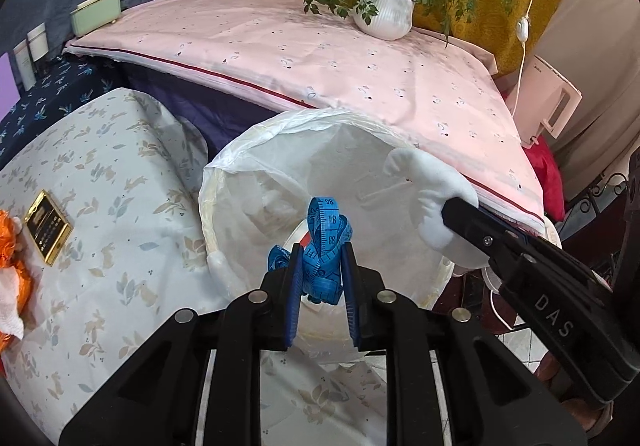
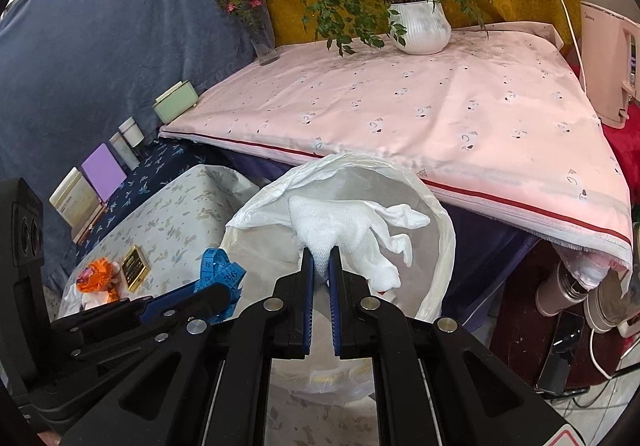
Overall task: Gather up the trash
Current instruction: 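Open both grippers to drop the tape measure and glove into the bin, then move both open grippers back toward the remaining pile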
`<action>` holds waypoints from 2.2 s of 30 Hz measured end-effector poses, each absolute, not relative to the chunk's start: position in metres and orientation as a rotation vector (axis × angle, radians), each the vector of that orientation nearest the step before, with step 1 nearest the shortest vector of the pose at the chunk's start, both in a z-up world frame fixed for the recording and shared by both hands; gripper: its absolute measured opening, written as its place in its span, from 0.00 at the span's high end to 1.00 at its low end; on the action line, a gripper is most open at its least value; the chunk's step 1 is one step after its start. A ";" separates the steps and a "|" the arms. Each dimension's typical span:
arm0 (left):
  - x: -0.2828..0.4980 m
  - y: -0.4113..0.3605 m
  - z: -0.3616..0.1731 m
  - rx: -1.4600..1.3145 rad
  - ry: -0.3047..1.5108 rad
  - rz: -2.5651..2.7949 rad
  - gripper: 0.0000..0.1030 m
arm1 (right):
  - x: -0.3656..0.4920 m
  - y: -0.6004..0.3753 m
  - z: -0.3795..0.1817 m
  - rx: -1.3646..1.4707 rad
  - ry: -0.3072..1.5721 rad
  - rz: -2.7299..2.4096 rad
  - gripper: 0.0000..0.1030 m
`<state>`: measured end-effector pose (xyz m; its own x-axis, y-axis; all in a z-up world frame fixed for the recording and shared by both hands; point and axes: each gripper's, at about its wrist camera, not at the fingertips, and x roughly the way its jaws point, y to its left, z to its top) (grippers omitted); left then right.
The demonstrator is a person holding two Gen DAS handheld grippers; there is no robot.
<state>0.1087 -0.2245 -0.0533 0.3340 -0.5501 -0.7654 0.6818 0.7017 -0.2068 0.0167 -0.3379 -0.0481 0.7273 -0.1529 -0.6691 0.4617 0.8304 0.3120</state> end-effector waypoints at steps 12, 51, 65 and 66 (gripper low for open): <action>0.121 -0.205 -0.052 0.118 0.901 -0.712 0.40 | 0.026 -0.334 -0.042 0.491 0.654 -0.355 0.75; 0.146 0.055 -0.041 -0.114 0.849 -0.236 0.22 | 0.087 -0.145 -0.007 0.292 0.711 -0.033 0.70; 0.165 0.152 -0.058 -0.188 0.875 -0.079 0.22 | 0.126 -0.053 -0.018 0.203 0.773 0.115 0.70; 0.167 0.156 -0.059 -0.192 0.878 -0.074 0.22 | 0.130 -0.048 -0.020 0.198 0.779 0.124 0.70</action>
